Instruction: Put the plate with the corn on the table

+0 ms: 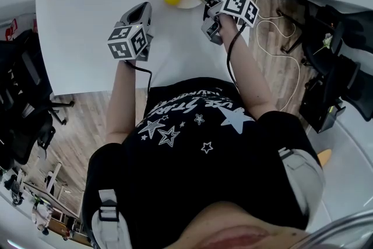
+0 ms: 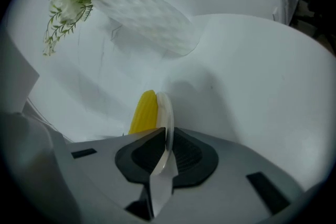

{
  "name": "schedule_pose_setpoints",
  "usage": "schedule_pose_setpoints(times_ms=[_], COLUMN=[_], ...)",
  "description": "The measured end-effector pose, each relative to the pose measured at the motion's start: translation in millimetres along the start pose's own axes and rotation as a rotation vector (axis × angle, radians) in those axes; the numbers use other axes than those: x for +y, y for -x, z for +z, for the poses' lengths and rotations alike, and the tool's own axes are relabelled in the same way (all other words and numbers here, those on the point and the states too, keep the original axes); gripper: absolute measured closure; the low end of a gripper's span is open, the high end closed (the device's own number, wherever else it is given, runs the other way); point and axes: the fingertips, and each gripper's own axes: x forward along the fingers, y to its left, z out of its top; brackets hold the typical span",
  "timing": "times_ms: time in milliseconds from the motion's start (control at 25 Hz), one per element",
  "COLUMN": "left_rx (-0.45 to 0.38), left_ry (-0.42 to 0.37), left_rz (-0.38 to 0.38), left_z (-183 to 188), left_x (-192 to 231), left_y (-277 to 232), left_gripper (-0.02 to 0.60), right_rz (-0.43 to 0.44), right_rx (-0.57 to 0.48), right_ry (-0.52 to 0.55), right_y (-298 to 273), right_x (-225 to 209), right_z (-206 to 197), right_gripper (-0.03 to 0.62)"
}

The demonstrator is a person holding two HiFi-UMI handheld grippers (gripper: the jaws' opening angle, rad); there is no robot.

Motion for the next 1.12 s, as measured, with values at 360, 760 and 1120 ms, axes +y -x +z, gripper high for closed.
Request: schedule_pose_setpoints(times_ms=[360, 760, 1120], left_rx=[-0.009, -0.014, -0.029], left_ry=[-0.001, 0.008, 0.006], left_rz=[0.013, 0.022, 0.036], left_z=[-3.1, -6.7, -6.7], left_x=[-0.3, 0.1, -2.9], left_y=[10.1, 16.9, 24.0], left_gripper=[0.575, 0.575, 0.575], right_rz=[-0.121, -0.244, -0.24], right_rx=[0.007, -0.028, -0.01], right_ry=[0.209, 0.399, 0.454], right_y=[1.2, 10.6, 19.4], right_x=[4.3, -0.3, -1.6], right_z=[-7.1, -3.7, -8.1], right_gripper=[0.477, 0.43, 0.433])
